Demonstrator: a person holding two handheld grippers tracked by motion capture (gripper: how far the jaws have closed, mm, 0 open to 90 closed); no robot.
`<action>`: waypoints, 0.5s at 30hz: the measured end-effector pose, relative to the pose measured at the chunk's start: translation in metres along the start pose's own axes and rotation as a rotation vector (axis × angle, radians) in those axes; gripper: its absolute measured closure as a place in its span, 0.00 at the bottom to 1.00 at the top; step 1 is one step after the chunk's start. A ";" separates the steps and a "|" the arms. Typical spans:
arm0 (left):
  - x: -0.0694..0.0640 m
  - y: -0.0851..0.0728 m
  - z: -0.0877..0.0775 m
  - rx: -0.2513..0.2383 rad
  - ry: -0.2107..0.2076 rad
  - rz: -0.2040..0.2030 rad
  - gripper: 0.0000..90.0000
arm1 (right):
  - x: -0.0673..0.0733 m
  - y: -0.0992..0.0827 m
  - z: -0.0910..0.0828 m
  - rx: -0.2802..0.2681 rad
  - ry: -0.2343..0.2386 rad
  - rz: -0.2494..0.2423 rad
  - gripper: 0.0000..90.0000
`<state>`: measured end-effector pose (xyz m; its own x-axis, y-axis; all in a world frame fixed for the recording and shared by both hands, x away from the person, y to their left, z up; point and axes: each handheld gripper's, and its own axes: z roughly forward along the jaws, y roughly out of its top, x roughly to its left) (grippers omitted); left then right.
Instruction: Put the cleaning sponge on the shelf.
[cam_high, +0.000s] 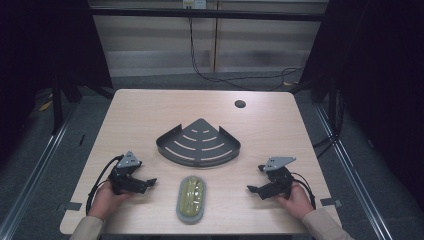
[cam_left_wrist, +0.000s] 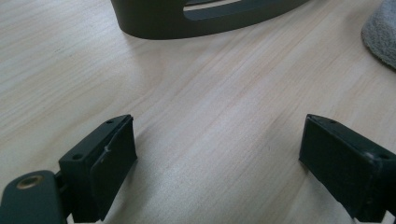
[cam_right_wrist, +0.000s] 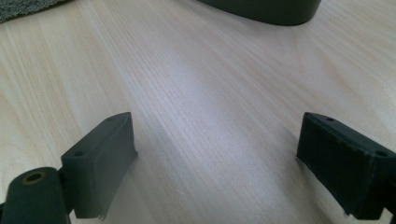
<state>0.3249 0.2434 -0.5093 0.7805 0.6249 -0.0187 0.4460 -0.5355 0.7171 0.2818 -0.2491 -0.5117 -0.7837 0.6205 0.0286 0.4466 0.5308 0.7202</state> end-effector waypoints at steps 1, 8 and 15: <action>0.000 0.000 0.000 -0.002 0.002 -0.003 0.12 | 0.000 0.000 0.000 0.000 0.000 0.000 0.12; -0.003 0.013 -0.005 0.128 0.052 -0.062 0.18 | 0.000 0.000 0.000 0.000 0.000 0.000 0.12; -0.016 0.038 -0.010 0.357 0.049 -0.223 0.30 | 0.000 0.000 0.000 0.001 -0.002 0.002 0.12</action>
<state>0.3252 0.2185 -0.4750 0.6300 0.7693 -0.1067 0.7319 -0.5421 0.4129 0.2817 -0.2488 -0.5117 -0.7818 0.6228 0.0286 0.4485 0.5299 0.7197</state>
